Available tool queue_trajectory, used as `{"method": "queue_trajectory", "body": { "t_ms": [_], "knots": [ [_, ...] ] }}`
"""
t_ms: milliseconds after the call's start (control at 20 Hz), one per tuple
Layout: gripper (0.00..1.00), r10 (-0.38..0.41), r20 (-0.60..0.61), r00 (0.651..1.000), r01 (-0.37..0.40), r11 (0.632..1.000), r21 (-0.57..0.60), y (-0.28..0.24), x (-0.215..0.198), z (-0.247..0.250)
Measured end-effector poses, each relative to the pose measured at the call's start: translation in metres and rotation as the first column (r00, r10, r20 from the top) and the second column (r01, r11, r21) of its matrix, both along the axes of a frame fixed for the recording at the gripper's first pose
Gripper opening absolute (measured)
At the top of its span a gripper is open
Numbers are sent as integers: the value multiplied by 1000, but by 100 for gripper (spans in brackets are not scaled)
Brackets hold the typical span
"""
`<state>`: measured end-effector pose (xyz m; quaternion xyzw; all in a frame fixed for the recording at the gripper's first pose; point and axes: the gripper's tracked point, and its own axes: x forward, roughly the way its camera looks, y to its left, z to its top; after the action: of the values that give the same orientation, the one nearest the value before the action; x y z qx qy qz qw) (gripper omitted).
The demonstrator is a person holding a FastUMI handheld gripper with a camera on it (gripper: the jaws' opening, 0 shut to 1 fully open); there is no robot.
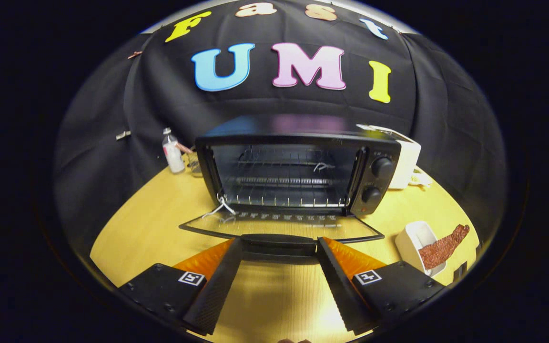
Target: Open the toaster oven, put the food inside, and close the toaster oven door.
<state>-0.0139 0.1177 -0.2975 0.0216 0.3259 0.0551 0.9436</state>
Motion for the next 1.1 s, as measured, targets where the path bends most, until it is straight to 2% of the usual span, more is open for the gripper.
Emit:
{"method": "queue_trajectory", "body": {
  "t_ms": [100, 200, 400, 700, 850, 1100],
  "knots": [
    [100, 19, -72, 997, -18, 1000, 17, -2, -14, -19],
    [100, 2, -57, 998, 0, 1000, 29, -13, -12, -13],
    [100, 7, 14, 1000, -8, 1000, 21, -35, -11, 32],
    [100, -2, 114, 993, 3, 1000, -15, -96, -17, 109],
    [99, -26, 110, 994, 32, 998, -48, -137, -20, 127],
    [99, -110, 89, 990, 112, 994, -16, -204, -21, 138]
  ]
}}
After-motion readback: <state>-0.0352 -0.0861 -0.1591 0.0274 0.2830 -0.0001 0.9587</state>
